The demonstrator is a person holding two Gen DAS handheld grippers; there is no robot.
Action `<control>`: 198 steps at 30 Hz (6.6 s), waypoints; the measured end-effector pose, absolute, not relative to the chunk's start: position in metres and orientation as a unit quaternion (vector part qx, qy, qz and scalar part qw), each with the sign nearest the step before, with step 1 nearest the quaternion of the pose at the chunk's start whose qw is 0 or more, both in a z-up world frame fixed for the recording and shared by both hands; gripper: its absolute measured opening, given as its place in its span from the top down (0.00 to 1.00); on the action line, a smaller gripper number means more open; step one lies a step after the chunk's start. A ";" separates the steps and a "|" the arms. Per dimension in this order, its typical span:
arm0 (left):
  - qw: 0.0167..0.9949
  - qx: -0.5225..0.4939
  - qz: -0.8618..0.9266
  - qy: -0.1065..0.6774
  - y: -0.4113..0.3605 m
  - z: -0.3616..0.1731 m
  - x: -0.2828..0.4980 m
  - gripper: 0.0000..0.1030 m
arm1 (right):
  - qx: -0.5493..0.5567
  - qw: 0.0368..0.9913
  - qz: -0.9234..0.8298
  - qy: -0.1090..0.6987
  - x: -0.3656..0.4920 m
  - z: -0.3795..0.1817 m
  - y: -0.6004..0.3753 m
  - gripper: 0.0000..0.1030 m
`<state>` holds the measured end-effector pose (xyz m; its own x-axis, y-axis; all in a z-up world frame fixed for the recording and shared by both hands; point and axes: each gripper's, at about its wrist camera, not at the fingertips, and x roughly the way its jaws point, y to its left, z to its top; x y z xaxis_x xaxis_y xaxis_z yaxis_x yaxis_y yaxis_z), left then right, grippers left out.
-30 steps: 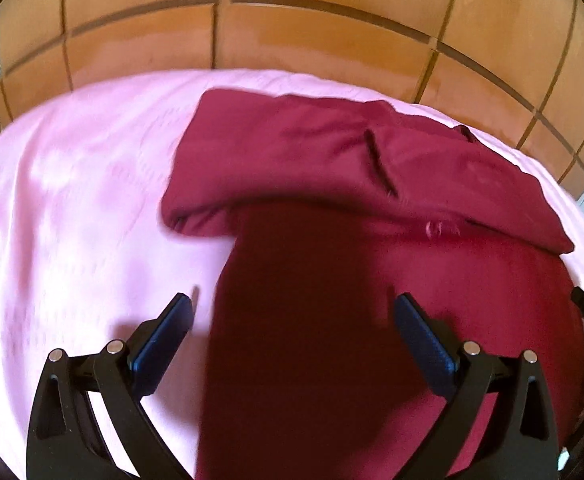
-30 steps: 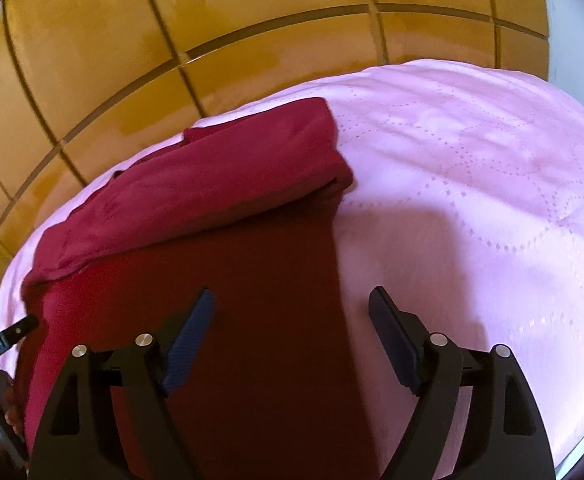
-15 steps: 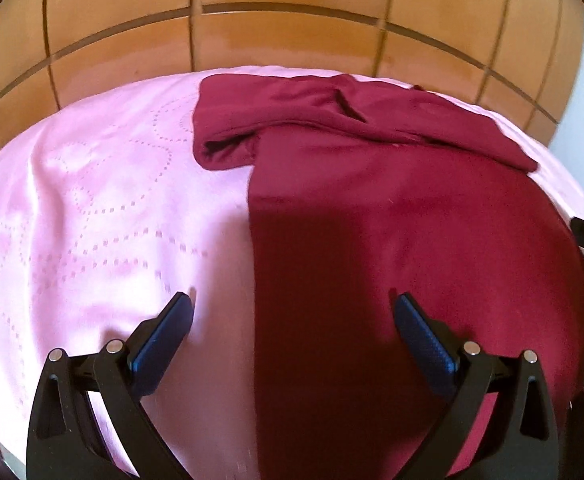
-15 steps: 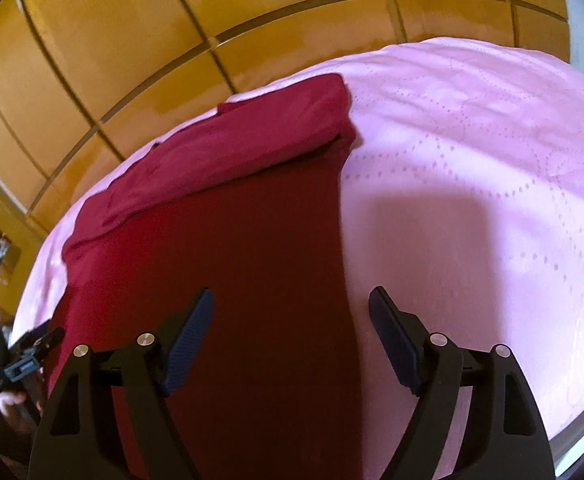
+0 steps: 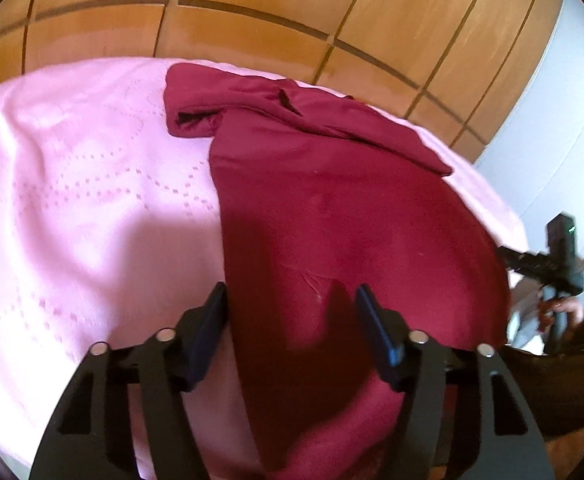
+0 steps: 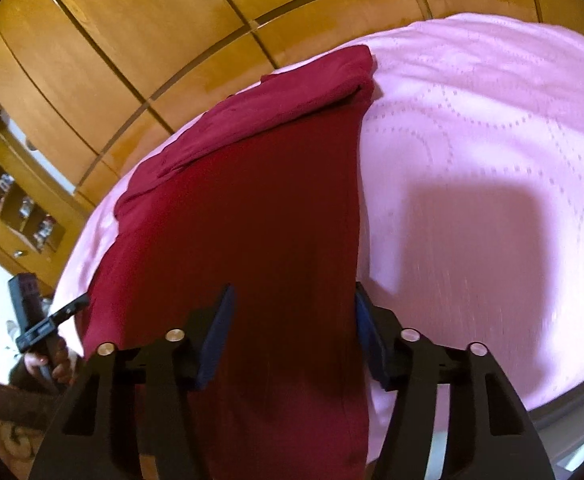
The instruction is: Fold small clothes
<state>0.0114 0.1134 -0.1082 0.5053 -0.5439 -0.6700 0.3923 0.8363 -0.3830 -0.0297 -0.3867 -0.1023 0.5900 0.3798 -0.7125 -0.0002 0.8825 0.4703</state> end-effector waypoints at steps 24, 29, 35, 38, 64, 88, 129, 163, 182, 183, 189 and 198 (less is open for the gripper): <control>0.791 -0.098 -0.379 0.470 0.100 -0.122 -0.021 0.76 | 0.275 0.809 0.185 0.485 -0.076 -0.141 -0.390 0.86; 0.794 -0.097 -0.386 0.460 0.097 -0.109 -0.028 0.90 | 0.289 0.813 0.212 0.458 -0.078 -0.125 -0.386 0.89; 0.815 -0.101 -0.392 0.414 0.101 -0.076 -0.041 0.92 | 0.289 0.830 0.249 0.407 -0.078 -0.092 -0.379 0.90; 0.817 -0.144 -0.395 0.395 0.120 -0.063 -0.046 0.92 | 0.296 0.837 0.275 0.370 -0.082 -0.076 -0.378 0.90; 0.789 -0.289 -0.400 0.365 0.162 -0.033 0.027 0.92 | 0.414 0.821 0.318 0.229 -0.025 -0.026 -0.421 0.90; 0.796 -0.313 -0.245 0.457 0.115 -0.083 0.210 0.80 | 0.482 0.791 0.130 0.354 0.176 -0.112 -0.440 0.90; 0.900 -0.057 -0.131 0.411 -0.004 -0.053 0.186 0.08 | 0.055 0.907 -0.009 0.418 0.249 -0.117 -0.321 0.69; 0.909 0.036 0.001 0.416 0.000 -0.086 0.201 0.03 | 0.041 0.913 0.009 0.405 0.244 -0.120 -0.312 0.66; 0.909 -0.010 -0.031 0.416 0.013 -0.095 0.171 0.02 | 0.071 0.919 0.048 0.386 0.183 -0.115 -0.308 0.21; 0.908 -0.015 -0.033 0.417 0.014 -0.096 0.172 0.02 | 0.073 0.918 0.048 0.386 0.185 -0.116 -0.308 0.20; 0.909 -0.013 -0.032 0.416 0.014 -0.097 0.170 0.02 | 0.069 0.919 0.046 0.386 0.186 -0.118 -0.306 0.18; 0.920 -0.018 -0.049 0.388 0.003 -0.079 0.135 0.02 | 0.053 0.923 0.032 0.380 0.182 -0.117 -0.303 0.13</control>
<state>0.1347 0.0029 -0.0788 0.6935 -0.1045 -0.7128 0.0769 0.9945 -0.0710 0.1822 -0.3026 -0.1169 0.7093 0.0994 -0.6978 -0.0185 0.9923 0.1226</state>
